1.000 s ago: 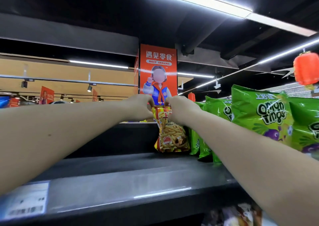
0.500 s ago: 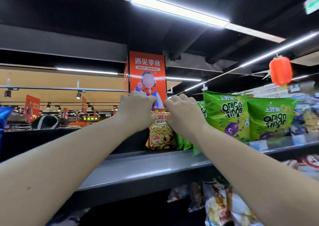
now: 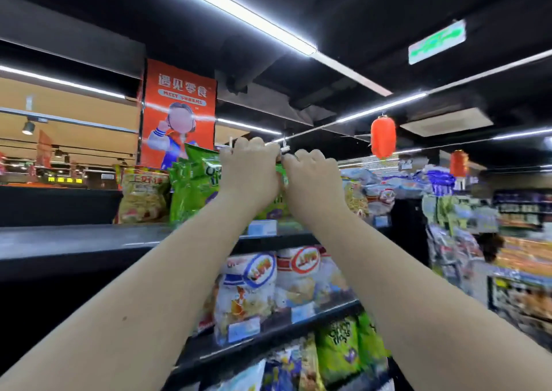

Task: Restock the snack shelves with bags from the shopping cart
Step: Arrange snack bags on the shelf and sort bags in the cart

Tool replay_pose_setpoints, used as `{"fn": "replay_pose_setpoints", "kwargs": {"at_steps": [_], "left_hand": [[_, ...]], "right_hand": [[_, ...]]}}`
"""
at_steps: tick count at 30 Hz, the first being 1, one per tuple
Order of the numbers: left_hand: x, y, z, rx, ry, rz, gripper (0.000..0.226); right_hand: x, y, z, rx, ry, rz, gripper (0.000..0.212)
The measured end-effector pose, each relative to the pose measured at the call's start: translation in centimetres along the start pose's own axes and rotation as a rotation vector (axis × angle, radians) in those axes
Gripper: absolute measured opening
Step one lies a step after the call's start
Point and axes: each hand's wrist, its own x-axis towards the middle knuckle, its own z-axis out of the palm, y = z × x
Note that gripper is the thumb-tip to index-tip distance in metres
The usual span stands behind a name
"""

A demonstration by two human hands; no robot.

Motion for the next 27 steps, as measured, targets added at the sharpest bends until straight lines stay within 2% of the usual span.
{"fn": "replay_pose_setpoints", "kwargs": {"at_steps": [3,8,13,21,27], "left_hand": [[-0.6,8.9,2.2,-0.053,-0.018,0.017,0.021],[-3.2,22.5,6.2,-0.202,-0.061,0.047,0.03],[-6.4,34.7,10.5,-0.336,-0.203,0.134,0.034],[-11.5,50.5,18.8,-0.51,-0.362,0.29,0.03],[-13.4,61.4,27.1,-0.623,-0.453,0.394,0.031]], "right_hand": [[-3.6,7.6,-0.8,-0.036,-0.075,0.044,0.032],[-11.1,20.5,-0.6,-0.155,-0.179,0.165,0.034],[-19.1,32.0,-0.6,-0.286,-0.458,0.225,0.026],[-30.4,45.2,0.9,-0.384,-0.651,0.368,0.02],[-37.0,54.0,4.9,-0.476,-0.747,0.448,0.031]]}}
